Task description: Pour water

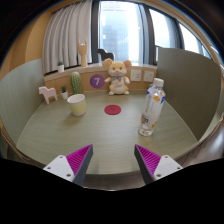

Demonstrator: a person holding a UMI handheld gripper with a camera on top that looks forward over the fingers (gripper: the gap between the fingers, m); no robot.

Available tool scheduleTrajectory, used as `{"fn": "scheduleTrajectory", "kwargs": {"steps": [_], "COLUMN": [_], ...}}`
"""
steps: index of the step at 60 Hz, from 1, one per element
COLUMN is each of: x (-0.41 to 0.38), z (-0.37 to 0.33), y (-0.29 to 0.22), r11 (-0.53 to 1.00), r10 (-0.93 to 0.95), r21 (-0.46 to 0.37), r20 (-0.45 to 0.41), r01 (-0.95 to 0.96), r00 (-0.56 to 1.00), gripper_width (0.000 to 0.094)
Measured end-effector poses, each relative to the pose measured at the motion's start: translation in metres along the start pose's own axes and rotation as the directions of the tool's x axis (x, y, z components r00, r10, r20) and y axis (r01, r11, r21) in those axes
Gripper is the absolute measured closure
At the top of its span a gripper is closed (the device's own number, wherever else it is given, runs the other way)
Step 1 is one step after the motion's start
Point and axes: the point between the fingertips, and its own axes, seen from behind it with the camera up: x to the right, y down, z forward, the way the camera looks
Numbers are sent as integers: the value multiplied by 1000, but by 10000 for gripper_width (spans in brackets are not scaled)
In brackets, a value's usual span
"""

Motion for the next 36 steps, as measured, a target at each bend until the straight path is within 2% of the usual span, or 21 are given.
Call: {"fn": "scheduleTrajectory", "kwargs": {"steps": [10, 22, 32, 36], "x": [86, 125, 138, 142], "z": [18, 61, 102, 117], "y": [-19, -71, -102, -107], "r11": [997, 978, 961, 955], "r10": [49, 56, 56, 60], "r21": [71, 206, 274, 294], "r20": [-94, -103, -94, -88], "r01": [-42, -33, -28, -31], "r00": [994, 993, 994, 994], "gripper_width": [87, 89, 91, 127]}}
